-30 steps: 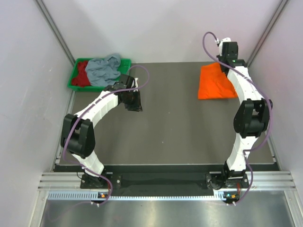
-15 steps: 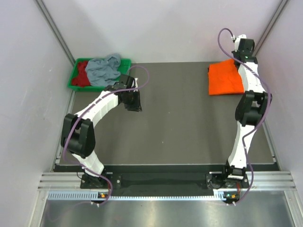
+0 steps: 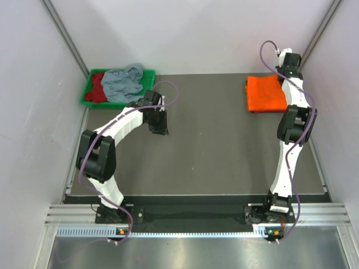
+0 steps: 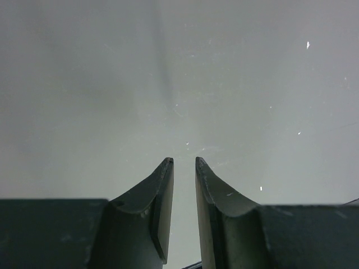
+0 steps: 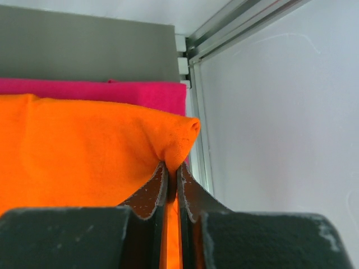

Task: Fold and stack the t-shirts
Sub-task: Neatly place the folded tshirt to the corner

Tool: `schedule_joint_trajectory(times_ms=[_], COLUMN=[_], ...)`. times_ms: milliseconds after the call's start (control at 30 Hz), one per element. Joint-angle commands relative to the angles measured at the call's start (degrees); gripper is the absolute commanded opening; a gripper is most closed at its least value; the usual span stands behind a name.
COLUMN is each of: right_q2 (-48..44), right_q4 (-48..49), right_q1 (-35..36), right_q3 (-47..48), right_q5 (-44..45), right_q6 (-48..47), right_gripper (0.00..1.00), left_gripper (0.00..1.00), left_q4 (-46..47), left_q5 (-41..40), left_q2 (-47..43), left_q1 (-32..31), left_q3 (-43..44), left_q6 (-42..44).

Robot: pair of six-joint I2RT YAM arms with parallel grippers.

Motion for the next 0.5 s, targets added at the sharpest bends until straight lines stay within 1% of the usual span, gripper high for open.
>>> schedule_joint_trajectory(times_ms=[0, 100, 133, 167, 200, 233, 267, 300, 367, 400, 433, 467], right_q2=[0.3, -0.1, -0.3, -0.8, -1.3, -2.1, -3.3, -3.9, -5.5, -6.7, -7.9, -11.1], right_q4=[5.9, 6.0, 6.8, 7.3, 8.2, 10.7, 10.9, 10.6, 7.4, 6.1, 3.5, 2.3], right_q1=[-1.4, -2.0, -2.1, -2.2, -2.4, -2.5, -2.4, -2.0, -1.4, -0.5, 0.0, 0.5], right_q3=[4.3, 4.2, 3.9, 2.8, 1.8, 0.1, -1.5, -1.6, -0.5, -0.4, -0.6, -2.2], right_q5=[0.5, 0.1, -0.5, -1.3, -3.6, -4.3, -5.1, -5.9, -6.0, -5.4, -4.5, -3.7], right_q6=[0.9, 2.3, 2.9, 3.7, 5.7, 6.6, 7.2, 8.8, 10.5, 12.2, 13.6, 15.3], right_gripper=[0.0, 0.01, 0.04, 0.09, 0.24, 0.33, 0.4, 0.49, 0.59, 0.68, 0.7, 0.71], left_gripper=[0.28, 0.28, 0.28, 0.28, 0.29, 0.29, 0.29, 0.3, 0.3, 0.3, 0.3, 0.31], left_q4=[1.2, 1.7, 1.6, 1.6, 1.7, 2.1, 2.4, 3.1, 3.9, 4.6, 5.0, 5.5], left_q5=[1.2, 1.1, 1.0, 1.1, 1.3, 1.6, 2.1, 3.4, 4.1, 4.6, 5.6, 6.1], left_q2=[-0.8, -1.2, -1.3, -1.4, -1.6, -1.7, -2.0, -2.3, -3.5, -4.0, -4.6, -6.1], left_q1=[0.3, 0.2, 0.2, 0.2, 0.2, 0.2, 0.1, 0.2, 0.1, 0.1, 0.1, 0.1], left_q3=[1.6, 1.3, 1.2, 1.0, 0.8, 0.5, 0.1, -0.1, -0.7, -0.9, -1.5, -1.7], left_q6=[0.5, 0.5, 0.5, 0.5, 0.3, 0.2, 0.2, 0.2, 0.4, 0.6, 0.7, 0.7])
